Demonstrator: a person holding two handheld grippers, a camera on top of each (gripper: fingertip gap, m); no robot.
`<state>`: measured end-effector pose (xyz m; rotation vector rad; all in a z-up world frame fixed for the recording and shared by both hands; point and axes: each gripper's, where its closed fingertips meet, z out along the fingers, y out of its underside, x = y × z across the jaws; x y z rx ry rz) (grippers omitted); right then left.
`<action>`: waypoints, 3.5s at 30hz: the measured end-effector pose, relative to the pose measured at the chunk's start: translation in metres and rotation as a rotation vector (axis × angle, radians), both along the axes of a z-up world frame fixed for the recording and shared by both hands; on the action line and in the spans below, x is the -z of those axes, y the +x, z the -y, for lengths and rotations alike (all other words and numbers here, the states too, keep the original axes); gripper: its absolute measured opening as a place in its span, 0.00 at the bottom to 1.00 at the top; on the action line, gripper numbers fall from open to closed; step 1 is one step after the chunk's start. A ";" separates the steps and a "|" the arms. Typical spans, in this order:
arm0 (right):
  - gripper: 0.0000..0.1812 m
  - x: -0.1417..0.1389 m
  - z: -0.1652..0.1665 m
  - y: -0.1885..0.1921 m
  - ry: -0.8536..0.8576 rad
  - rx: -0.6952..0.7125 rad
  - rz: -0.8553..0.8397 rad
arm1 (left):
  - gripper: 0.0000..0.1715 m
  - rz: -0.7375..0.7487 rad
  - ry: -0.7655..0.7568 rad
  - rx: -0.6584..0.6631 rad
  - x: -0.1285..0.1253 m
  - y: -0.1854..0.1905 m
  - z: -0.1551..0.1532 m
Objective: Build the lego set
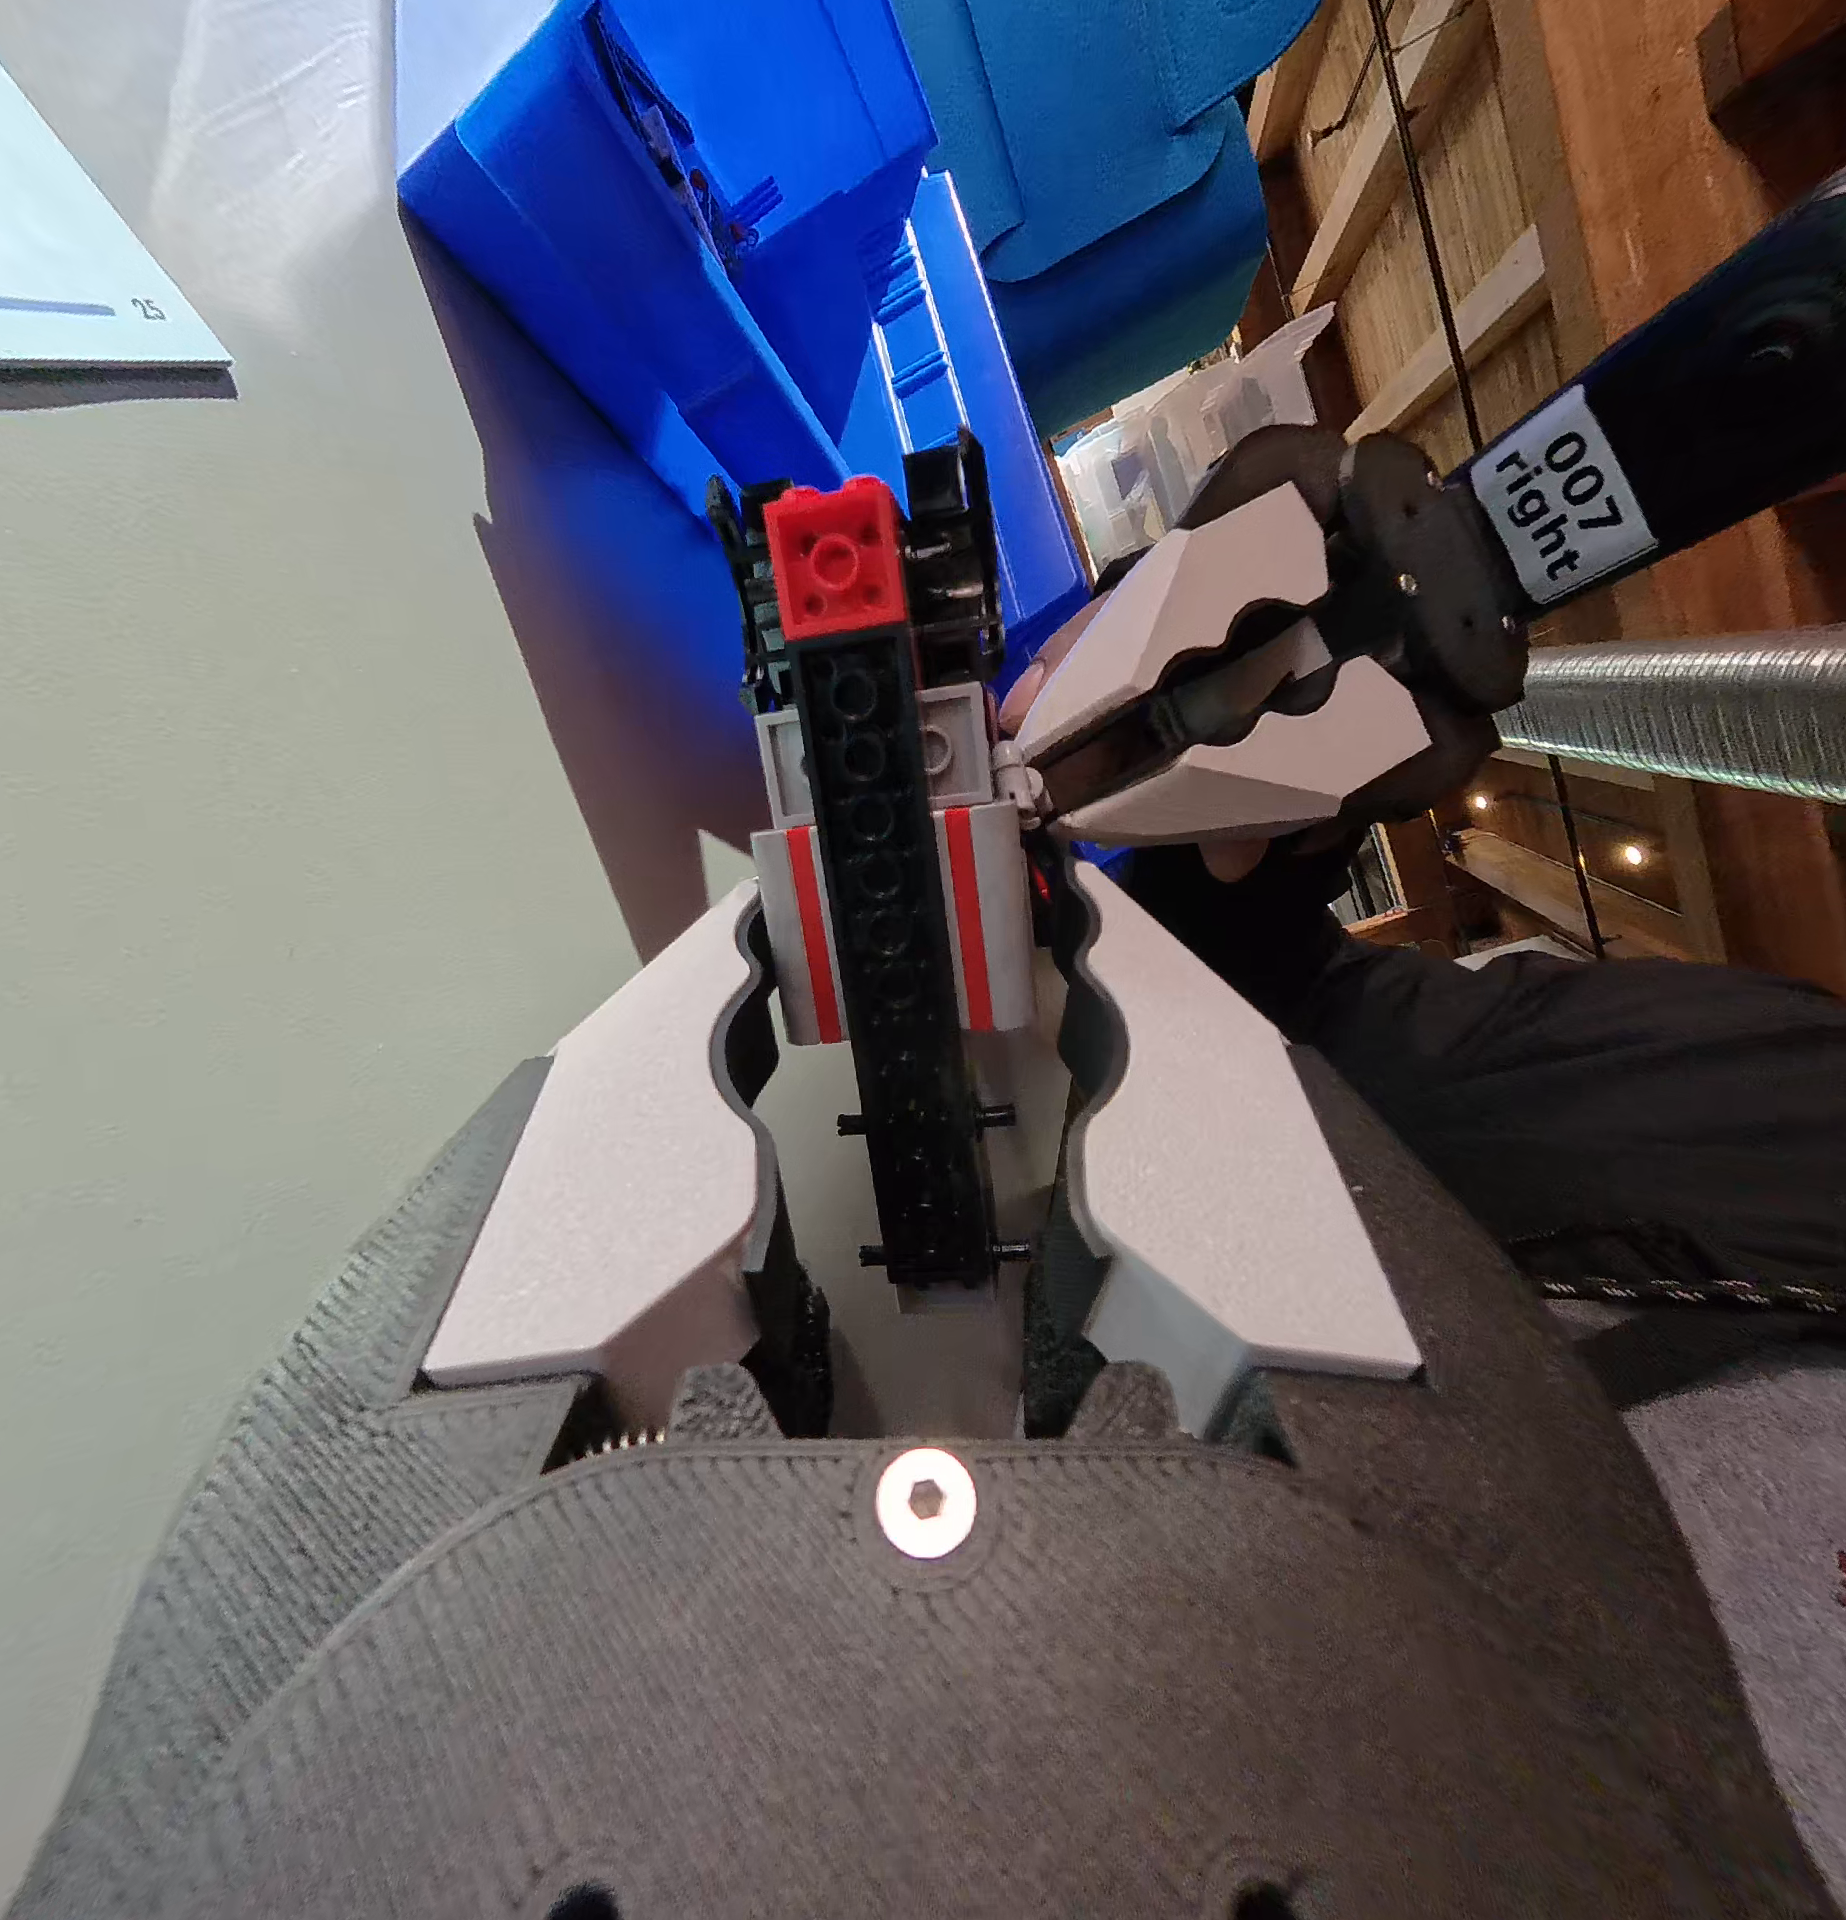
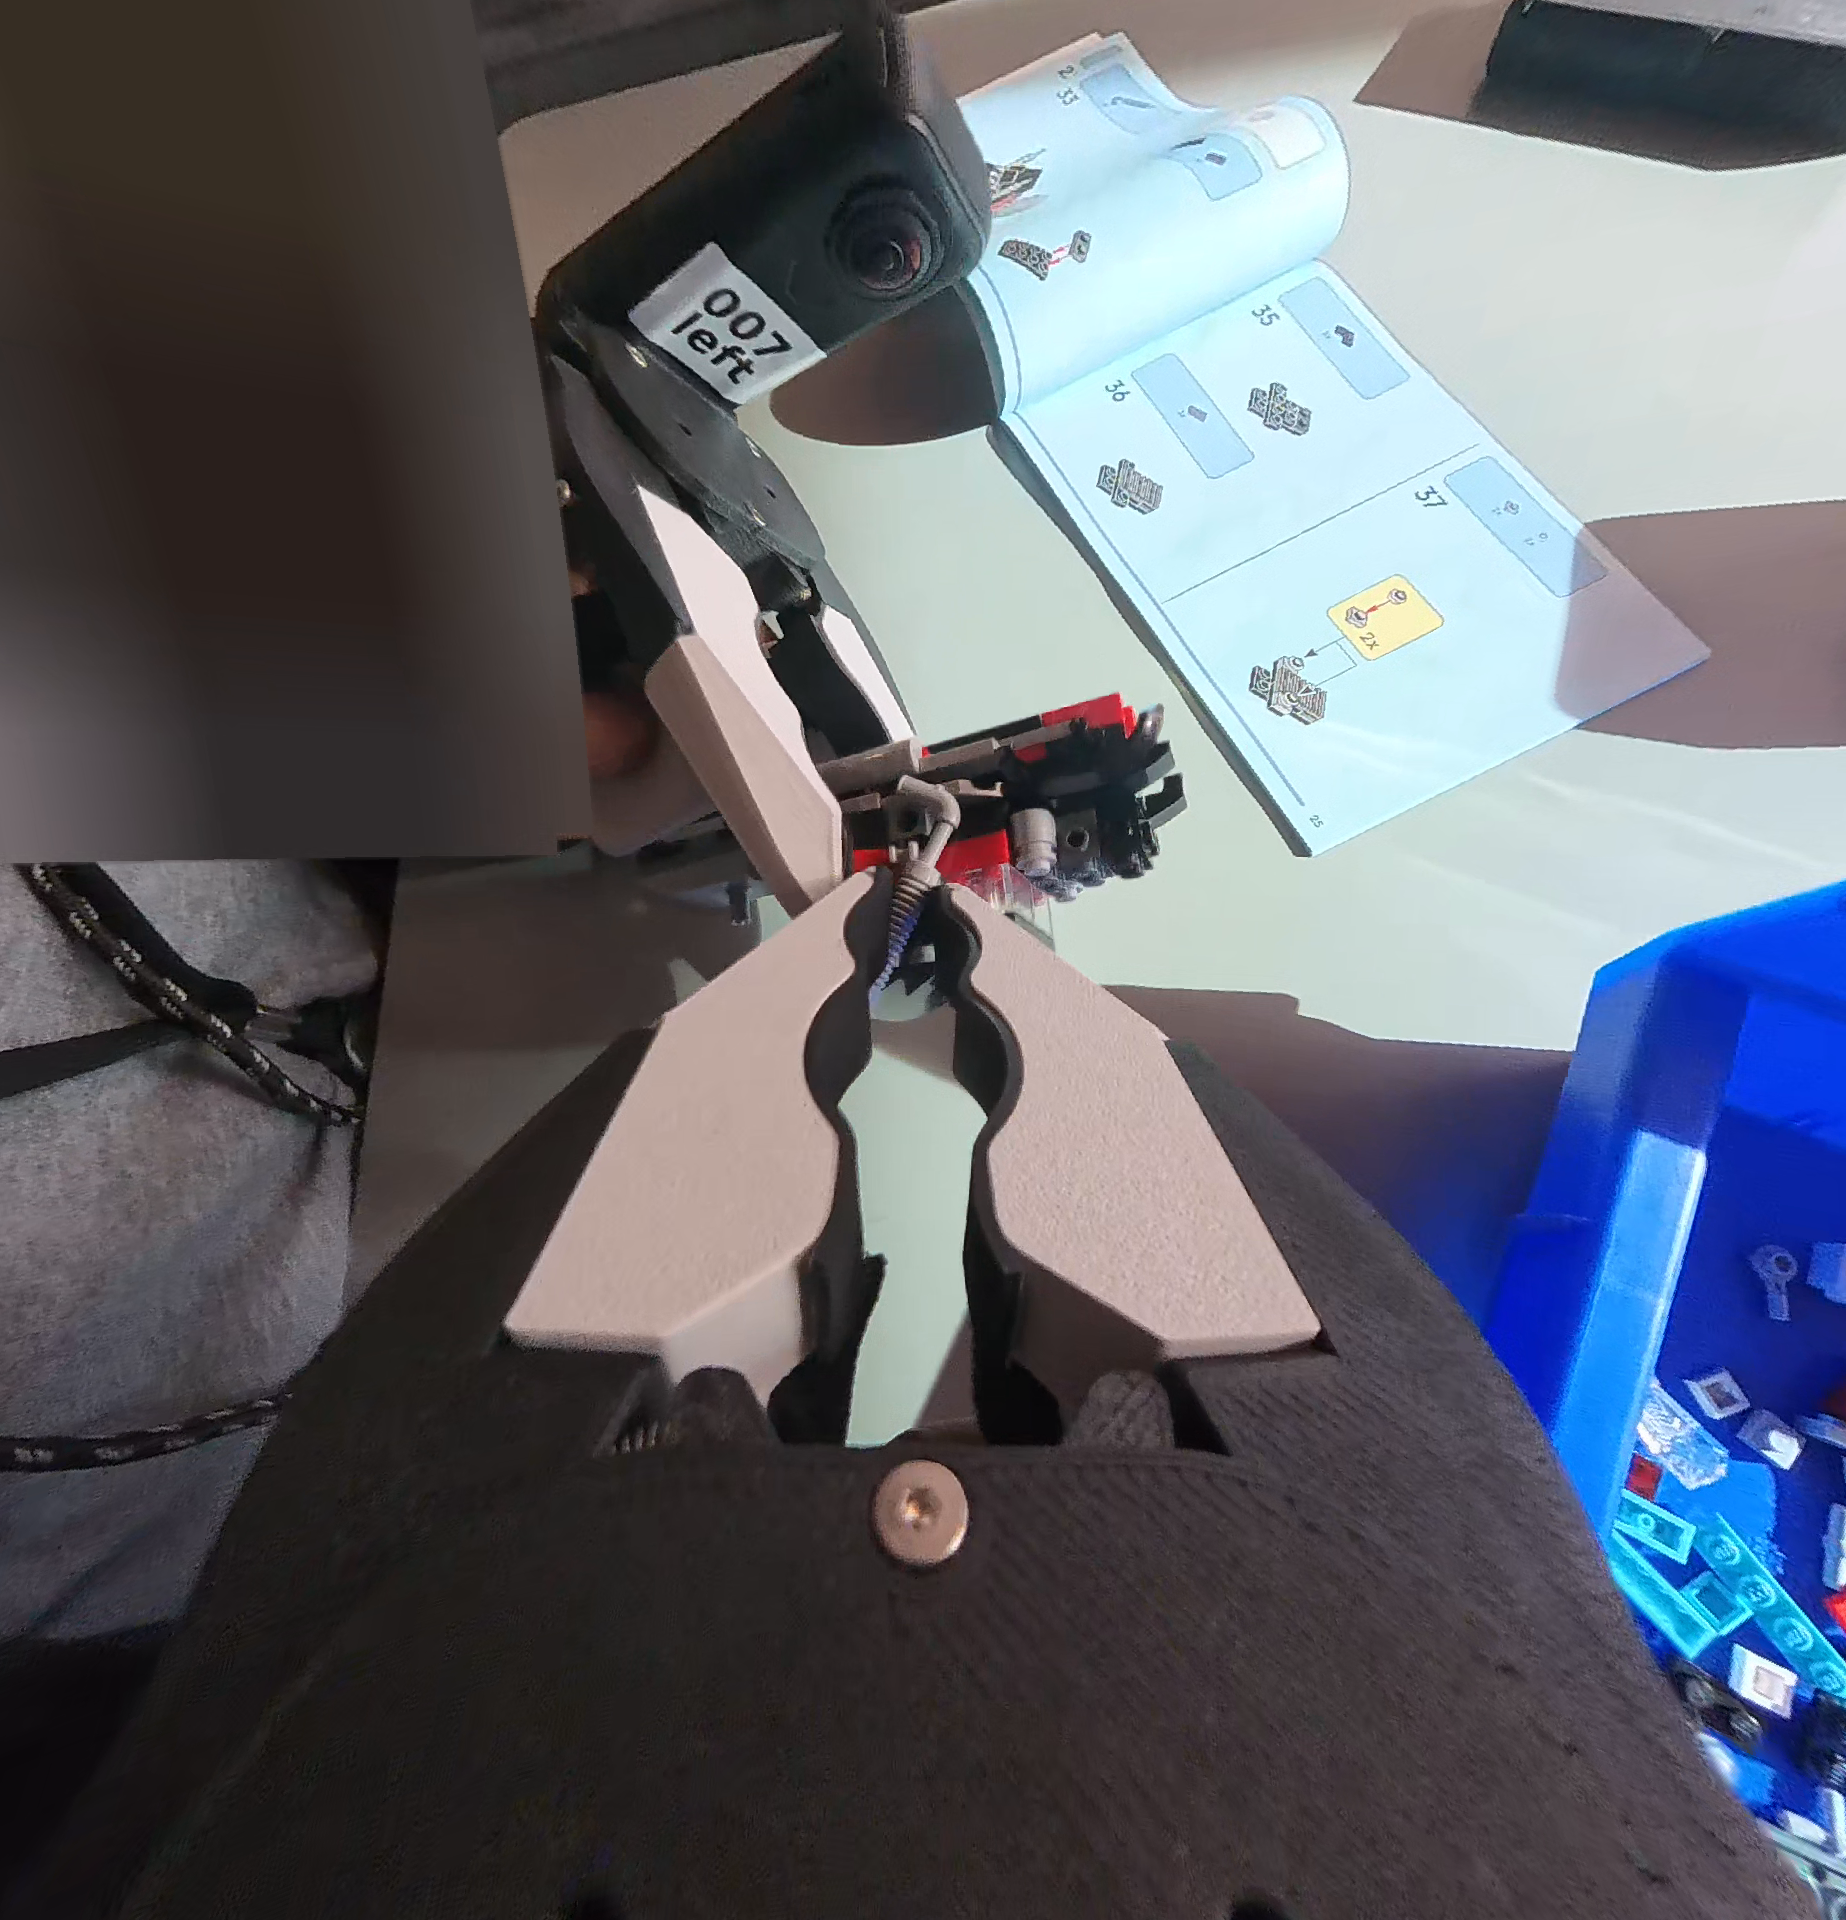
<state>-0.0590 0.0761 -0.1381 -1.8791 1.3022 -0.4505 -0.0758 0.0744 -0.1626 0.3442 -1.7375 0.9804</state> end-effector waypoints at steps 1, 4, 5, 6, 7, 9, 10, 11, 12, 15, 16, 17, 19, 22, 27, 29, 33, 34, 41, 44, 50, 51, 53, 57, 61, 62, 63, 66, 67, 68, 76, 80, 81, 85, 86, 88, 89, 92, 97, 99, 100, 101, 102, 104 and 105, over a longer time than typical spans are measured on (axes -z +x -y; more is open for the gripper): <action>0.05 0.000 0.000 0.000 -0.009 -0.001 0.002 | 0.31 0.003 0.000 0.000 0.000 0.000 0.000; 0.04 -0.001 0.001 -0.001 -0.044 -0.011 0.009 | 0.31 0.000 -0.001 0.005 0.000 -0.001 0.000; 0.04 -0.001 0.002 -0.001 -0.072 -0.018 0.014 | 0.31 0.002 0.002 0.007 0.000 -0.001 0.000; 0.04 0.000 0.003 -0.001 -0.105 -0.023 0.019 | 0.31 0.005 0.000 0.009 0.000 -0.001 0.000; 0.04 0.000 0.003 -0.002 -0.132 -0.031 0.027 | 0.31 0.006 -0.004 0.010 0.000 -0.001 0.000; 0.04 0.000 0.003 -0.003 -0.178 -0.048 0.056 | 0.31 0.007 -0.011 -0.002 -0.001 0.000 0.000; 0.04 0.000 0.004 -0.003 -0.204 -0.054 0.070 | 0.31 0.009 -0.011 -0.009 -0.001 0.001 0.000; 0.04 0.000 0.003 -0.003 -0.227 -0.066 0.079 | 0.31 0.009 -0.009 -0.012 -0.001 0.002 0.000; 0.04 -0.001 0.002 -0.004 -0.247 -0.084 0.088 | 0.31 0.006 -0.005 -0.013 0.000 0.002 0.001; 0.04 -0.002 0.001 -0.004 -0.300 -0.123 0.124 | 0.31 0.007 -0.005 -0.008 0.000 0.002 0.001; 0.04 -0.002 0.002 -0.004 -0.301 -0.120 0.134 | 0.31 0.007 -0.006 -0.009 0.000 0.002 0.001; 0.04 -0.002 0.004 -0.003 -0.291 -0.111 0.144 | 0.31 0.005 -0.004 -0.013 0.000 0.002 0.001; 0.04 -0.004 0.009 0.000 -0.267 -0.080 0.169 | 0.31 0.008 -0.001 -0.017 0.000 0.004 0.004; 0.04 -0.008 0.023 0.003 -0.270 -0.034 0.207 | 0.31 0.010 0.001 -0.012 0.000 0.009 0.011; 0.04 -0.002 0.053 0.007 -0.291 0.067 0.238 | 0.31 -0.011 -0.009 -0.022 -0.003 0.021 0.020; 0.04 0.005 0.059 0.003 -0.311 0.067 0.196 | 0.31 -0.005 -0.017 -0.019 -0.004 0.024 0.021; 0.04 0.021 0.062 0.006 -0.318 0.105 0.139 | 0.31 0.017 -0.019 -0.008 -0.003 0.025 0.016; 0.04 0.027 0.063 0.007 -0.332 0.108 0.119 | 0.31 0.025 -0.015 -0.004 -0.003 0.025 0.015; 0.04 0.036 0.052 0.007 -0.390 0.072 0.110 | 0.31 0.076 -0.008 0.025 0.002 0.020 0.013; 0.03 0.037 0.047 0.006 -0.382 0.041 0.133 | 0.31 0.079 -0.002 0.027 0.003 0.020 0.014; 0.00 0.024 0.033 0.005 -0.274 0.013 0.209 | 0.31 0.105 0.009 0.008 0.006 0.027 0.015; 0.00 0.028 0.036 0.005 -0.275 0.022 0.196 | 0.31 0.107 0.009 0.005 0.006 0.029 0.015; 0.01 0.035 0.043 0.003 -0.275 0.042 0.160 | 0.31 0.121 0.012 -0.004 0.007 0.034 0.016; 0.03 0.039 0.049 0.003 -0.192 0.084 0.097 | 0.31 0.141 0.015 -0.022 0.001 0.053 0.019; 0.08 0.043 0.040 0.005 -0.093 0.067 0.078 | 0.31 0.264 0.021 -0.011 -0.004 0.075 0.034; 0.10 0.046 0.038 0.006 -0.090 0.058 0.069 | 0.31 0.277 0.018 0.005 -0.006 0.079 0.040; 0.11 0.050 0.035 0.007 -0.085 0.043 0.065 | 0.31 0.287 0.018 0.022 -0.008 0.081 0.046; 0.11 0.059 0.030 0.011 -0.080 0.028 0.036 | 0.31 0.302 0.009 0.063 -0.012 0.087 0.068; 0.12 0.061 0.030 0.012 -0.082 0.026 0.033 | 0.31 0.278 0.007 0.085 -0.013 0.086 0.074; 0.12 0.062 0.030 0.014 -0.080 0.032 0.032 | 0.31 0.238 0.009 0.114 -0.014 0.083 0.078; 0.13 0.077 0.024 0.016 -0.116 -0.007 -0.010 | 0.31 0.123 0.061 0.164 0.007 0.073 0.082; 0.15 0.078 0.012 0.018 -0.062 -0.042 -0.051 | 0.31 0.132 0.063 0.163 0.010 0.071 0.082; 0.15 0.077 0.004 0.018 -0.038 -0.070 -0.056 | 0.31 0.127 0.064 0.162 0.011 0.071 0.082; 0.19 0.072 -0.028 0.011 -0.005 -0.236 -0.050 | 0.31 0.141 0.061 0.167 0.012 0.070 0.080; 0.19 0.068 -0.025 0.012 -0.026 -0.240 -0.025 | 0.31 0.146 0.055 0.164 0.010 0.071 0.080; 0.18 0.060 -0.007 0.022 -0.084 -0.197 0.035 | 0.31 0.142 0.039 0.153 0.005 0.073 0.081; 0.18 0.058 0.004 0.027 -0.111 -0.169 0.060 | 0.31 0.142 0.032 0.142 0.003 0.075 0.082; 0.18 0.059 0.012 0.034 -0.137 -0.158 0.084 | 0.31 0.160 0.037 0.110 0.006 0.083 0.084; 0.17 0.080 0.017 0.038 -0.298 -0.131 0.038 | 0.31 0.165 0.033 0.093 0.004 0.088 0.084; 0.17 0.080 0.005 0.041 -0.271 -0.138 0.046 | 0.31 0.174 0.030 0.095 0.004 0.087 0.083; 0.18 0.080 0.000 0.042 -0.270 -0.147 0.047 | 0.31 0.175 0.030 0.096 0.004 0.086 0.083; 0.21 0.079 -0.003 0.044 -0.285 -0.153 0.055 | 0.31 0.178 0.029 0.099 0.003 0.086 0.083; 0.23 0.078 -0.002 0.047 -0.310 -0.157 0.068 | 0.31 0.181 0.028 0.102 0.003 0.085 0.083; 0.26 0.072 -0.003 0.051 -0.323 -0.184 0.086 | 0.31 0.182 0.025 0.100 0.001 0.086 0.082; 0.27 0.067 -0.006 0.053 -0.311 -0.207 0.095 | 0.31 0.179 0.021 0.097 0.000 0.086 0.082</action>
